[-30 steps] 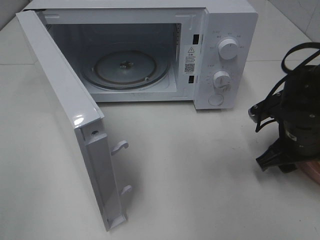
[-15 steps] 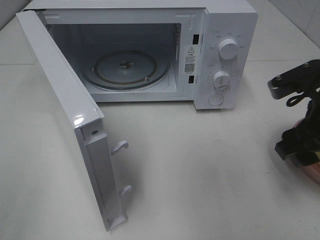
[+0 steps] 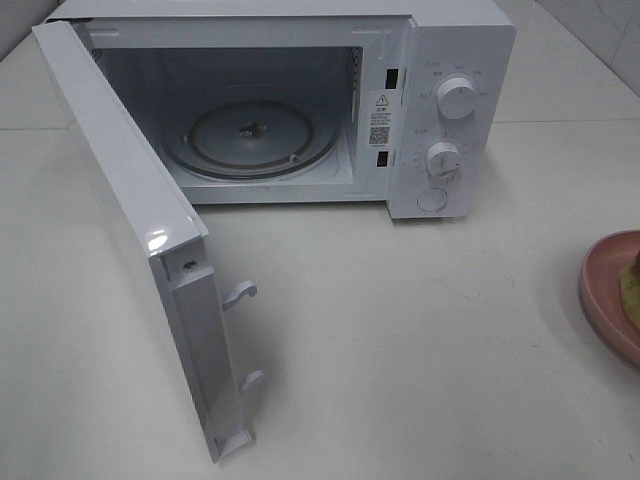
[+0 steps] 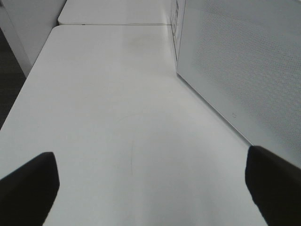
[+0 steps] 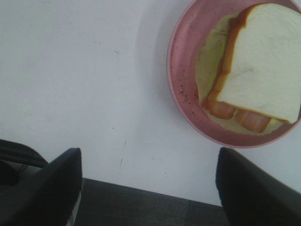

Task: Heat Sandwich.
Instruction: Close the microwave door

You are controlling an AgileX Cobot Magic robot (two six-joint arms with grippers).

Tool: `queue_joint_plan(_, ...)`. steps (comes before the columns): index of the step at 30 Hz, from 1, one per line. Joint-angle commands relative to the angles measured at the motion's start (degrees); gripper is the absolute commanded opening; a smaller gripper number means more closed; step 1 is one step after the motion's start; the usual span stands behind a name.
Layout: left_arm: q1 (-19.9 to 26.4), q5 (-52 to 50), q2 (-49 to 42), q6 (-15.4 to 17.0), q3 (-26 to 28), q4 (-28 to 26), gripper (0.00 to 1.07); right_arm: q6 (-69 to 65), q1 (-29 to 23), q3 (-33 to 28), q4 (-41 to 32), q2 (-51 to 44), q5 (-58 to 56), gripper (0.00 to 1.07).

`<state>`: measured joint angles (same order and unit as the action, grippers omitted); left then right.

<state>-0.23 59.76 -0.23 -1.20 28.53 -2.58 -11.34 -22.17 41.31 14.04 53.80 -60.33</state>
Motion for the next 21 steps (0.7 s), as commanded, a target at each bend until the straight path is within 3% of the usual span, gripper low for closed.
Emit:
queue_joint_plan(1, 0.06, -0.46, -1.32, 0.52, -0.11, 0.11, 1.03, 1.78, 0.00, 0.11, -1.32, -7.22, -3.72, 0.76)
queue_joint_plan(14, 0.06, -0.46, -1.32, 0.52, -0.11, 0.11, 1.03, 1.55, 0.40, 0.00, -2.29, -27.50, -8.31, 0.76)
queue_joint_plan(17, 0.06, -0.46, -1.32, 0.52, -0.11, 0.11, 1.03, 1.55, 2.12, 0.00, -3.21, -30.37, -8.25, 0.76)
queue_joint_plan(21, 0.06, -0.46, -1.32, 0.52, -0.11, 0.11, 1.03, 3.95, 8.14, -1.26, -5.27, -36.10, -6.88, 0.76)
